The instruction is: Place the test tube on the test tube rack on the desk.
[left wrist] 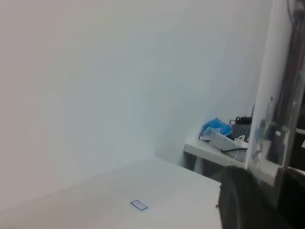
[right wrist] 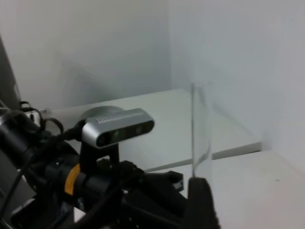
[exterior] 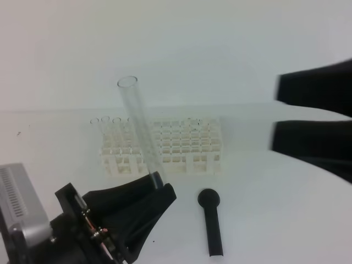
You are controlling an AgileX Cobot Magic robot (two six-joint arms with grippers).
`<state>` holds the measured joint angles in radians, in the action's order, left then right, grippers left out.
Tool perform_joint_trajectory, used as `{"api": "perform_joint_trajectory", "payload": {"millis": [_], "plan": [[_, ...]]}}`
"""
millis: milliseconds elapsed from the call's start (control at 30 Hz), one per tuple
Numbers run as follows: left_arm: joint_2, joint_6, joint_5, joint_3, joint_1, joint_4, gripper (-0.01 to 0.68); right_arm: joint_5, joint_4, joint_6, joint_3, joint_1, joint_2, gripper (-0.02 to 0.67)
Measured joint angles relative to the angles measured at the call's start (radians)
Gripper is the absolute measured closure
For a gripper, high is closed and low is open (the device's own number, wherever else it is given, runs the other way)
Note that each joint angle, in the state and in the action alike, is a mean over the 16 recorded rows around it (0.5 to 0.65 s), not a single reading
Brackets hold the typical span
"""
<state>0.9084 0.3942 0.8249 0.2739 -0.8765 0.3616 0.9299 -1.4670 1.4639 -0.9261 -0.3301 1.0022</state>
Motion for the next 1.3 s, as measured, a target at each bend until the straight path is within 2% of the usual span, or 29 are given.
{"api": "perform_joint_trajectory", "payload": {"millis": [267, 467, 800, 1300], "plan": [[0.0, 0.003, -0.018, 0.0, 0.0, 0.007, 0.565, -0.048, -0.006, 0.015, -0.158, -0.179, 0.208, 0.174], [0.0, 0.006, -0.029, 0.0, 0.0, 0.012, 0.565, -0.08, -0.015, 0.021, -0.243, -0.26, 0.319, 0.174], [0.0, 0.012, -0.047, 0.0, 0.0, 0.017, 0.565, -0.089, -0.046, 0.021, -0.312, -0.301, 0.399, 0.184], [0.011, 0.014, -0.037, 0.0, 0.0, 0.005, 0.565, -0.09, -0.062, 0.008, -0.32, -0.312, 0.411, 0.285]]}}
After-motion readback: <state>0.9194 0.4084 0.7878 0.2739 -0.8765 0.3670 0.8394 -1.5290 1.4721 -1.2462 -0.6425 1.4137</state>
